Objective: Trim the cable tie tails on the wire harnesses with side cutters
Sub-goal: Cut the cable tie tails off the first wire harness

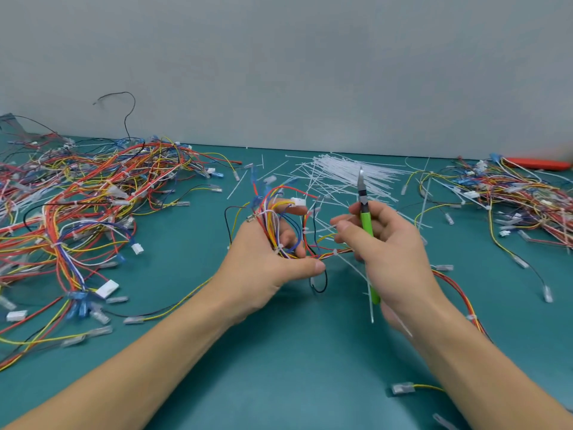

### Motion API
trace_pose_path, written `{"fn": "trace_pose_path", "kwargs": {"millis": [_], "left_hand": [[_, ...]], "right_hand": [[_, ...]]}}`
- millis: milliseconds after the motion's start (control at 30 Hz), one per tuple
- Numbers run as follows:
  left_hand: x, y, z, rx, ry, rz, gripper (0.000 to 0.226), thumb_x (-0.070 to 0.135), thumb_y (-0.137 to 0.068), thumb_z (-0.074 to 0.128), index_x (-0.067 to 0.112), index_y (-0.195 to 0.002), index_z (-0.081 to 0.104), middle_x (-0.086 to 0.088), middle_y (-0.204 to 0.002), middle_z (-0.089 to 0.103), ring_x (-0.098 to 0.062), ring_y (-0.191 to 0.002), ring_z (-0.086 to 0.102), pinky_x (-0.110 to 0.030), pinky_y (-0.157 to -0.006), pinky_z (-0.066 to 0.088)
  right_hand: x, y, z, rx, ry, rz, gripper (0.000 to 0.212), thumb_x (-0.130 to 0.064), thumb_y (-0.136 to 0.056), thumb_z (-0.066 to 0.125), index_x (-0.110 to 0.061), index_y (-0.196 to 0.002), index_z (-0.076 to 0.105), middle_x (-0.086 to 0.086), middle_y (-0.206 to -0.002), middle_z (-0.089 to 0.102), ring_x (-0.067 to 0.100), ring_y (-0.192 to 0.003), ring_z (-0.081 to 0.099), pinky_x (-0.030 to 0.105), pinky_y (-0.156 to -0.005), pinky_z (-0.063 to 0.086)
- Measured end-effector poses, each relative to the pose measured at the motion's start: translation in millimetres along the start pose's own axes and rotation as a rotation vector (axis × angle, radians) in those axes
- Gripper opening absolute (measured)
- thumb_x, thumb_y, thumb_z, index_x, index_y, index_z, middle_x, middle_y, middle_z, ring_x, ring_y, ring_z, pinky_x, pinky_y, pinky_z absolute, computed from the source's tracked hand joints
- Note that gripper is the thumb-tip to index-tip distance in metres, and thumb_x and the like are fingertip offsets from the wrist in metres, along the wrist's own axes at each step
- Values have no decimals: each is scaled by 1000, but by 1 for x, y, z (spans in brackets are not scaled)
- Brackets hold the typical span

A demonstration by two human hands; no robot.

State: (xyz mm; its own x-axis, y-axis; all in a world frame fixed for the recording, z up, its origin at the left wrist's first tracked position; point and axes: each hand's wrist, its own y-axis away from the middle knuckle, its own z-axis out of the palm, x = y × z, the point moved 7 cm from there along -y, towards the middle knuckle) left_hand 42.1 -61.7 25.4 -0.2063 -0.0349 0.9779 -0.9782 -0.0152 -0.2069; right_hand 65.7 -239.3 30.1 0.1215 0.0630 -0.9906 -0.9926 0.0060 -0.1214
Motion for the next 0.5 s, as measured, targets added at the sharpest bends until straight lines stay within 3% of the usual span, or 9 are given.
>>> {"fn": "trace_pose_path", "kwargs": {"millis": [67, 233, 367, 433, 500], "left_hand": [[1, 1, 0, 4, -47, -5, 57, -6, -66, 88, 15, -115, 65, 7, -69, 40, -15, -66, 59, -25, -71, 52], [-1, 1, -7, 51, -83, -2, 43, 7, -66, 80, 33, -99, 76, 6, -86, 60, -9, -74, 64, -19, -74, 53], [-16, 0, -13, 85, 93, -214, 26, 3, -75, 84, 24, -90, 80, 4, -81, 69, -14, -74, 65, -21, -64, 54], [-21, 1, -21, 106, 118, -338, 14, 19, -83, 83, 18, -95, 75, 2, -83, 70, -13, -70, 65, -25, -54, 53], [-20, 0, -32, 30, -119, -397, 36, 53, -83, 79, 19, -92, 71, 4, -71, 59, -17, -56, 56, -27, -42, 44]], "right_hand": [[1, 0, -2, 11, 3, 9, 19, -4, -93, 73, -18, -102, 62, -3, -83, 76, 14, -78, 71, 12, -63, 50], [-3, 3, -2, 11, 91, -60, 19, -7, -92, 75, -20, -99, 63, -1, -81, 75, 28, -85, 71, 37, -86, 57], [-9, 3, -5, 23, 141, -115, 19, -11, -92, 76, -25, -96, 65, 7, -87, 74, 34, -88, 69, 43, -88, 57], [-10, 2, -10, 54, 137, -118, 19, -11, -92, 76, -26, -96, 66, 12, -91, 73, 35, -89, 69, 48, -91, 56], [-13, 0, -15, 75, 133, -125, 20, -11, -91, 77, -27, -94, 66, 15, -91, 72, 32, -84, 69, 53, -92, 55]]}}
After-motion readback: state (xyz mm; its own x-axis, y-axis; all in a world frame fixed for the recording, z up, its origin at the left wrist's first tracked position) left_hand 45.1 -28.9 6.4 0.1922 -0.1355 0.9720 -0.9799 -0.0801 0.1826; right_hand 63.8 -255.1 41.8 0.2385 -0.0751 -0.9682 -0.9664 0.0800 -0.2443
